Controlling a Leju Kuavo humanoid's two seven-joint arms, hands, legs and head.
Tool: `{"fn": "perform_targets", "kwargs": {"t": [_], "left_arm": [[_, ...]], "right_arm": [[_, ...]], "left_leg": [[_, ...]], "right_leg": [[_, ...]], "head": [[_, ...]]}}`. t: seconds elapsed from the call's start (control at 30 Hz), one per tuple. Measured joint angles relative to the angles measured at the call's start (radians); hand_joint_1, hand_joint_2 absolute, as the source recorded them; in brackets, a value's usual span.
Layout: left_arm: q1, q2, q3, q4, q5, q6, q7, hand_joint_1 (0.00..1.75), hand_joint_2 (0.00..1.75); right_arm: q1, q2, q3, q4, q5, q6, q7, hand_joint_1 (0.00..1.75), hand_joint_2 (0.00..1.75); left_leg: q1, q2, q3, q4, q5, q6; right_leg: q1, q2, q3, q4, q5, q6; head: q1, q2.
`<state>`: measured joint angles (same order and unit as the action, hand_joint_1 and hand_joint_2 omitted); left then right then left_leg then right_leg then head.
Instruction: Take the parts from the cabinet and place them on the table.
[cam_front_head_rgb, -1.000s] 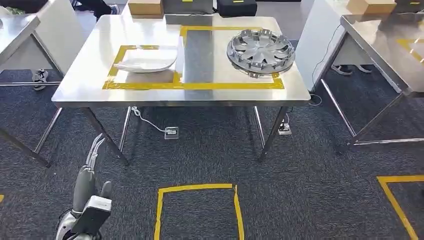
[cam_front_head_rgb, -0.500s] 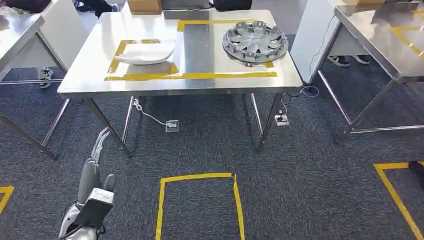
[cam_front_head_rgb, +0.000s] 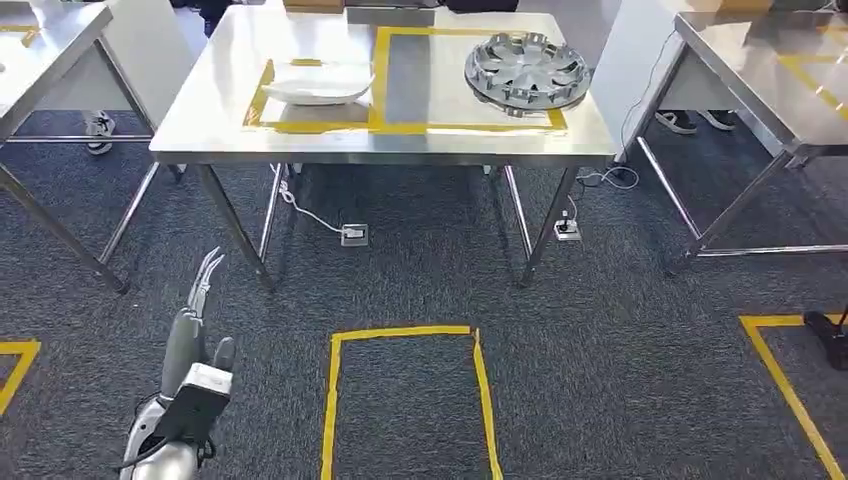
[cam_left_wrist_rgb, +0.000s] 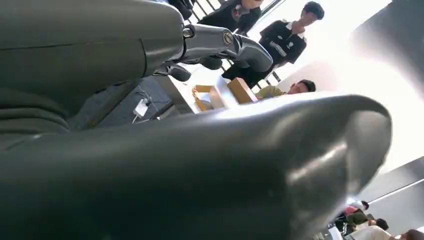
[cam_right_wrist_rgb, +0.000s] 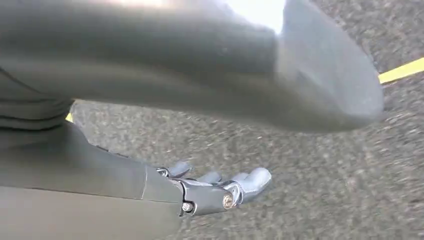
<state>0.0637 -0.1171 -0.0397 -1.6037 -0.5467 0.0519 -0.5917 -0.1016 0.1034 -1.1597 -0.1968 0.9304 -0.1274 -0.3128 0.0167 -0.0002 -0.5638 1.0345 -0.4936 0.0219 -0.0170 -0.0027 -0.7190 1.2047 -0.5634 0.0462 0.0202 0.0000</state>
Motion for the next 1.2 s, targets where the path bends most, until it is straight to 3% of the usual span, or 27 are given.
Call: {"fn": "perform_targets", "kwargs": {"t": [0.03, 0.07, 0.13, 0.17, 0.2, 0.23, 0.27, 0.3, 0.37, 0.4, 0.47, 0.5, 0.53, 0.57, 0.6, 0.63, 0.7, 0.73, 0.77, 0.9, 0.93, 0.97, 1.03, 1.07, 1.1, 1.13, 1.2], "left_arm": [[0.000, -0.001, 0.000, 0.003, -0.002, 0.000, 0.003, 0.00, 0.00], [-0.001, -0.003, 0.000, 0.007, -0.005, 0.000, 0.005, 0.00, 0.00], [-0.001, -0.003, 0.000, 0.016, -0.016, 0.001, 0.018, 0.00, 0.00], [-0.002, -0.004, 0.000, 0.023, -0.021, 0.003, 0.024, 0.00, 0.00], [-0.005, -0.005, 0.001, 0.031, -0.018, 0.003, 0.030, 0.00, 0.00], [-0.009, -0.008, 0.002, 0.045, -0.007, 0.002, 0.041, 0.00, 0.00], [-0.017, -0.009, 0.010, 0.063, 0.001, 0.002, 0.050, 0.00, 0.00], [-0.026, -0.011, 0.019, 0.088, -0.001, 0.006, 0.067, 0.00, 0.00], [-0.045, -0.011, 0.044, 0.158, -0.014, 0.028, 0.120, 0.00, 0.00], [-0.065, -0.010, 0.065, 0.223, -0.023, 0.048, 0.144, 0.00, 0.00], [-0.119, 0.000, 0.118, 0.383, -0.024, 0.091, 0.179, 0.00, 0.00], [-0.150, 0.010, 0.154, 0.494, -0.017, 0.112, 0.186, 0.00, 1.75], [-0.174, 0.020, 0.185, 0.592, -0.010, 0.127, 0.197, 0.00, 1.75], [-0.196, 0.031, 0.221, 0.700, -0.001, 0.141, 0.199, 0.00, 1.75], [-0.212, 0.038, 0.249, 0.786, 0.001, 0.154, 0.213, 0.00, 1.75], [-0.222, 0.045, 0.272, 0.858, 0.001, 0.169, 0.246, 0.00, 1.75], [-0.234, 0.057, 0.314, 0.990, 0.021, 0.182, 0.318, 0.00, 1.75], [-0.238, 0.061, 0.342, 1.054, 0.047, 0.182, 0.371, 0.00, 1.75], [-0.237, 0.062, 0.369, 1.104, 0.068, 0.180, 0.423, 0.00, 1.75], [-0.194, 0.053, 0.470, 1.250, 0.146, 0.179, 0.590, 0.00, 1.75], [-0.184, 0.050, 0.496, 1.277, 0.170, 0.179, 0.641, 0.00, 1.75], [-0.175, 0.046, 0.520, 1.300, 0.185, 0.184, 0.694, 0.00, 1.75], [-0.156, 0.031, 0.564, 1.333, 0.215, 0.211, 0.765, 0.00, 1.75], [-0.149, 0.023, 0.582, 1.344, 0.224, 0.217, 0.773, 0.00, 1.75], [-0.144, 0.013, 0.600, 1.355, 0.230, 0.220, 0.774, 0.00, 1.75], [-0.140, 0.005, 0.615, 1.364, 0.237, 0.214, 0.765, 0.00, 1.75], [-0.140, -0.006, 0.640, 1.377, 0.253, 0.185, 0.745, 0.00, 1.75]], "right_arm": [[-0.001, 0.000, 0.000, 0.000, -0.001, -0.003, 0.002, 0.00, 0.00], [-0.001, 0.000, 0.000, 0.000, -0.001, -0.005, 0.003, 0.00, 0.00], [0.000, 0.001, 0.000, 0.000, -0.001, -0.010, 0.005, 0.00, 0.00], [0.000, 0.002, 0.000, 0.000, 0.000, -0.010, 0.005, 0.00, 0.00], [-0.001, 0.002, 0.000, 0.000, 0.000, -0.011, 0.005, 0.00, 0.00], [-0.003, -0.002, 0.000, -0.003, 0.002, -0.011, 0.006, 0.00, 0.00], [-0.004, 0.003, 0.000, -0.003, 0.004, -0.012, 0.006, 0.00, 0.00], [-0.006, 0.003, 0.000, -0.003, 0.005, -0.013, 0.007, 0.00, 0.00], [-0.004, 0.004, 0.000, -0.003, 0.010, -0.014, 0.010, 0.00, 0.00], [-0.003, 0.009, 0.000, -0.003, 0.012, -0.014, 0.013, 0.00, 0.00], [-0.003, 0.009, 0.000, -0.003, 0.015, -0.015, 0.021, 0.00, 0.00], [-0.003, 0.011, 0.000, -0.003, 0.016, -0.016, 0.024, 0.00, 0.00], [-0.003, 0.014, 0.000, -0.003, 0.018, -0.017, 0.024, 0.00, 1.75], [-0.002, 0.016, 0.000, -0.003, 0.018, -0.018, 0.024, 0.00, 1.75], [0.001, 0.018, 0.000, -0.003, 0.019, -0.018, 0.024, 0.00, 1.75], [0.003, 0.020, 0.000, -0.003, 0.019, -0.020, 0.024, 0.00, 1.75], [0.005, 0.024, 0.000, -0.003, 0.020, -0.020, 0.023, 0.00, 1.75], [0.004, 0.026, 0.000, -0.003, 0.022, -0.020, 0.024, 0.00, 1.75], [0.003, 0.027, 0.000, -0.003, 0.025, -0.016, 0.024, 0.00, 1.75], [0.004, 0.034, 0.000, -0.003, 0.035, -0.006, 0.052, 0.00, 1.75], [0.004, 0.035, 0.000, -0.003, 0.040, -0.002, 0.066, 0.00, 1.75], [0.004, 0.038, 0.000, -0.003, 0.041, 0.001, 0.078, 0.00, 1.75], [0.004, 0.039, 0.000, -0.003, 0.037, 0.000, 0.118, 0.00, 1.75], [0.005, 0.040, 0.000, -0.003, 0.031, -0.002, 0.146, 0.00, 1.75], [0.006, 0.041, -0.001, -0.003, 0.026, -0.003, 0.168, 0.00, 1.75], [0.006, 0.042, -0.002, -0.003, 0.019, -0.008, 0.192, 0.00, 1.75], [0.004, 0.043, -0.008, -0.003, 0.007, -0.019, 0.228, 0.00, 1.75]], "left_leg": [[-0.003, 0.001, -0.015, 0.000, 0.012, 0.002], [-0.006, 0.001, -0.030, 0.000, 0.018, 0.004], [-0.013, 0.001, -0.058, 0.000, 0.040, 0.005], [-0.017, 0.002, -0.069, 0.000, 0.050, 0.005], [-0.020, 0.001, -0.077, 0.000, 0.059, 0.005], [-0.019, 0.002, -0.078, 0.001, 0.066, 0.003], [-0.019, 0.003, -0.077, 0.000, 0.072, -0.003], [-0.017, 0.006, -0.077, -0.002, 0.079, -0.011], [-0.014, 0.007, -0.076, -0.014, 0.096, -0.024], [-0.019, 0.006, -0.081, -0.017, 0.099, -0.030], [-0.016, 0.001, -0.112, 0.055, 0.017, -0.040], [-0.012, 0.001, -0.134, 0.128, -0.035, -0.047], [-0.010, 0.001, -0.156, 0.201, -0.073, -0.053], [-0.009, 0.001, -0.170, 0.264, -0.086, -0.057], [-0.008, 0.001, -0.162, 0.275, -0.070, -0.059], [-0.008, 0.001, -0.133, 0.243, -0.042, -0.060], [-0.008, 0.003, -0.012, 0.066, 0.011, -0.056], [-0.008, 0.005, 0.036, -0.022, -0.009, -0.050], [-0.016, 0.003, 0.046, -0.021, -0.001, -0.039], [-0.009, 0.005, 0.041, -0.035, 0.000, -0.012], [-0.007, 0.006, 0.039, -0.036, 0.003, -0.008], [-0.006, 0.006, 0.035, -0.035, 0.005, -0.002], [-0.007, 0.008, 0.025, -0.034, 0.009, 0.006], [-0.007, 0.007, 0.021, -0.033, 0.011, 0.008], [-0.005, 0.006, 0.017, -0.031, 0.012, 0.007], [-0.003, 0.004, 0.015, -0.028, 0.013, 0.006], [0.005, 0.001, 0.012, -0.016, 0.010, 0.001]], "right_leg": [[0.002, 0.000, -0.013, 0.072, -0.037, -0.001], [0.004, 0.000, -0.016, 0.116, -0.040, -0.005], [0.011, 0.001, 0.025, 0.104, 0.036, -0.021], [0.018, 0.001, 0.073, 0.049, 0.075, -0.034], [0.026, 0.002, 0.139, -0.036, 0.087, -0.051], [0.035, 0.000, 0.205, -0.136, 0.038, -0.076], [0.035, -0.001, 0.247, -0.202, 0.015, -0.075], [0.041, 0.000, 0.244, -0.205, 0.013, -0.070], [0.042, 0.000, 0.237, -0.214, 0.025, -0.075], [0.030, -0.004, 0.235, -0.227, 0.043, -0.077], [0.025, -0.006, 0.216, -0.231, 0.062, -0.086], [0.025, -0.006, 0.207, -0.231, 0.070, -0.086], [0.025, -0.005, 0.199, -0.230, 0.077, -0.087], [0.025, -0.004, 0.188, -0.229, 0.085, -0.086], [0.025, -0.003, 0.180, -0.226, 0.089, -0.085], [0.025, -0.003, 0.175, -0.224, 0.093, -0.084], [0.024, -0.004, 0.169, -0.217, 0.094, -0.080], [0.025, -0.005, 0.170, -0.210, 0.094, -0.077], [0.028, -0.004, 0.165, -0.207, 0.095, -0.071], [0.030, -0.002, 0.162, -0.201, 0.096, -0.050], [0.026, 0.000, 0.155, -0.180, 0.076, -0.041], [0.022, 0.000, 0.130, -0.122, 0.033, -0.034], [0.013, 0.000, 0.055, 0.046, -0.052, -0.020], [0.008, 0.001, 0.029, 0.107, -0.073, -0.013], [0.002, 0.001, 0.025, 0.121, -0.068, -0.006], [-0.005, 0.001, 0.048, 0.083, -0.040, 0.000], [-0.018, 0.000, 0.155, -0.105, 0.047, 0.015]], "head": [[0.000, 0.000], [0.000, 0.000], [0.002, 0.000], [0.002, 0.000], [0.002, 0.000], [0.000, 0.000], [0.001, 0.000], [0.002, 0.000], [0.006, 0.000], [0.007, 0.000], [0.002, 0.000], [0.001, 0.000], [0.001, 0.000], [0.001, 0.000], [-0.001, 0.000], [-0.002, 0.000], [-0.002, 0.000], [-0.002, 0.000], [-0.002, 0.000], [-0.001, 0.000], [0.001, 0.000], [0.006, 0.000], [0.007, 0.000], [0.007, 0.000], [0.007, 0.000], [0.007, 0.000], [0.007, 0.000]]}}
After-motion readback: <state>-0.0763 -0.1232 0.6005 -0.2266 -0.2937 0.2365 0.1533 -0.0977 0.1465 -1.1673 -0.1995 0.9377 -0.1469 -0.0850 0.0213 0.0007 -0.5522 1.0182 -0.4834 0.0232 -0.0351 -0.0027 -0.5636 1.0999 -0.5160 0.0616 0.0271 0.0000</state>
